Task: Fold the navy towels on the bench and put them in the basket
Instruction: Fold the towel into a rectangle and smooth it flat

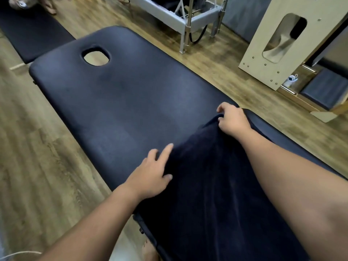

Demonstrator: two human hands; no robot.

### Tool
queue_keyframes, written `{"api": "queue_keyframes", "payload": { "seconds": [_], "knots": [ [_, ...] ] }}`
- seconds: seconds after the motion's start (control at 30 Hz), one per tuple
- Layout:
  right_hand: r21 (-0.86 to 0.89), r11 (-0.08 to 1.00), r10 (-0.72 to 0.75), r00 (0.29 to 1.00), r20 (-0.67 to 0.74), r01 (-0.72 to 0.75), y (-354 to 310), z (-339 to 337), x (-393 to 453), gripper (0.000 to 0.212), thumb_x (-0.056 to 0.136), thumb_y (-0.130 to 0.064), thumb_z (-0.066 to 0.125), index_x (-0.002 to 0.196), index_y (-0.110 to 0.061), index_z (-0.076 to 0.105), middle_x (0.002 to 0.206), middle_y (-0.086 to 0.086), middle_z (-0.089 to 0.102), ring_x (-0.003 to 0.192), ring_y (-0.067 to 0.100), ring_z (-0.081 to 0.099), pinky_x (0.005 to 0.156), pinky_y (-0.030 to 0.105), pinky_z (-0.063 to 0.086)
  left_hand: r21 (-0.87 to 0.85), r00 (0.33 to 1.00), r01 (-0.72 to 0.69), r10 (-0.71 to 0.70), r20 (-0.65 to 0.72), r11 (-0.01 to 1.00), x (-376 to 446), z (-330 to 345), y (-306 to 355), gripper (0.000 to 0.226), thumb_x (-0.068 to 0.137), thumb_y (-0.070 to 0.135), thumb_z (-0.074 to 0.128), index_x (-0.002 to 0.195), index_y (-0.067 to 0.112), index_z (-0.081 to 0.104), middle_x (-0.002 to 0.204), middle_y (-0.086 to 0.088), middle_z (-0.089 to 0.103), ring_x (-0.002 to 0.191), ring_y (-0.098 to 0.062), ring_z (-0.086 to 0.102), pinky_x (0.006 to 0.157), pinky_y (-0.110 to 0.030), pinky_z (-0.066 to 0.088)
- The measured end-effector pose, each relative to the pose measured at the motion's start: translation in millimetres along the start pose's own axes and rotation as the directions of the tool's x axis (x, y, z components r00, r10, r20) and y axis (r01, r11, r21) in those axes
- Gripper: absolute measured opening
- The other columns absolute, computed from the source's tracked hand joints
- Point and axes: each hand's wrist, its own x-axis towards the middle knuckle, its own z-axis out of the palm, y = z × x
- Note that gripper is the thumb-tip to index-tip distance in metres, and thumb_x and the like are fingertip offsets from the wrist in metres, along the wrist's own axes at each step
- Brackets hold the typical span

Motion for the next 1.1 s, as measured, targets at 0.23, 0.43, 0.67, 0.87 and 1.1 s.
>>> {"api": "queue_keyframes", "payload": {
  "seconds": [0.23,0.43,0.67,0.87,1.1],
  "knots": [
    [-0.222,0.972,-0.132,0.959,-0.252,0.075,7.8,14.9,-9.1,0.013,0.097,-0.017,0.054,0.103,-0.011,0.063,0.106,0.015,0.055,0.101,0.04,0.052,0.081,0.048,0.043,0.495,0.941,-0.338,0.269,0.206,0.8,24.8,19.8,40.3,0.112,0.077,0.032,0.057,0.156,0.038,-0.022,0.161,-0.009,-0.038,0.149,-0.035,-0.033,0.121,-0.063,-0.004],
    [-0.272,0.955,-0.17,0.972,-0.164,0.121,46.1,39.3,-95.0,0.047,0.097,-0.042,0.05,0.143,-0.031,0.048,0.126,0.003,0.052,0.109,0.031,0.053,0.082,0.052,0.05,0.607,0.942,-0.331,0.293,0.164,0.722,81.5,30.3,89.3,0.12,0.077,0.076,0.061,0.155,0.043,-0.023,0.157,-0.014,-0.043,0.146,-0.043,-0.034,0.118,-0.068,-0.006],
    [-0.213,0.885,0.445,0.888,0.119,-0.414,134.6,7.4,-105.3,0.057,0.104,-0.059,0.015,0.158,-0.044,0.004,0.17,0.003,0.0,0.155,0.038,-0.006,0.114,0.074,0.003,0.697,0.943,-0.315,0.131,0.305,0.645,142.8,12.8,149.1,0.161,0.044,0.081,0.083,0.145,0.047,-0.038,0.154,-0.027,-0.041,0.148,-0.051,-0.022,0.119,-0.067,0.01],
    [-0.356,0.926,0.1,0.991,-0.085,-0.124,135.6,6.1,-163.1,0.047,0.099,-0.05,0.043,0.136,-0.023,0.054,0.141,0.005,0.048,0.128,0.034,0.044,0.101,0.053,0.039,0.595,0.949,-0.242,0.059,0.31,0.767,163.6,17.8,165.2,0.156,0.048,0.076,0.086,0.135,0.059,-0.042,0.16,-0.026,-0.031,0.15,-0.055,-0.006,0.112,-0.064,0.032],
    [-0.217,0.819,0.534,0.844,-0.051,-0.532,186.0,15.3,-210.0,0.057,0.107,-0.046,0.024,0.161,-0.035,0.009,0.17,-0.009,0.004,0.156,0.019,0.001,0.119,0.061,0.016,0.571,0.931,-0.24,0.02,0.364,0.785,168.5,17.8,170.2,0.161,0.048,0.067,0.092,0.129,0.061,-0.046,0.157,-0.026,-0.036,0.148,-0.055,-0.015,0.114,-0.069,0.025]
  ]
}}
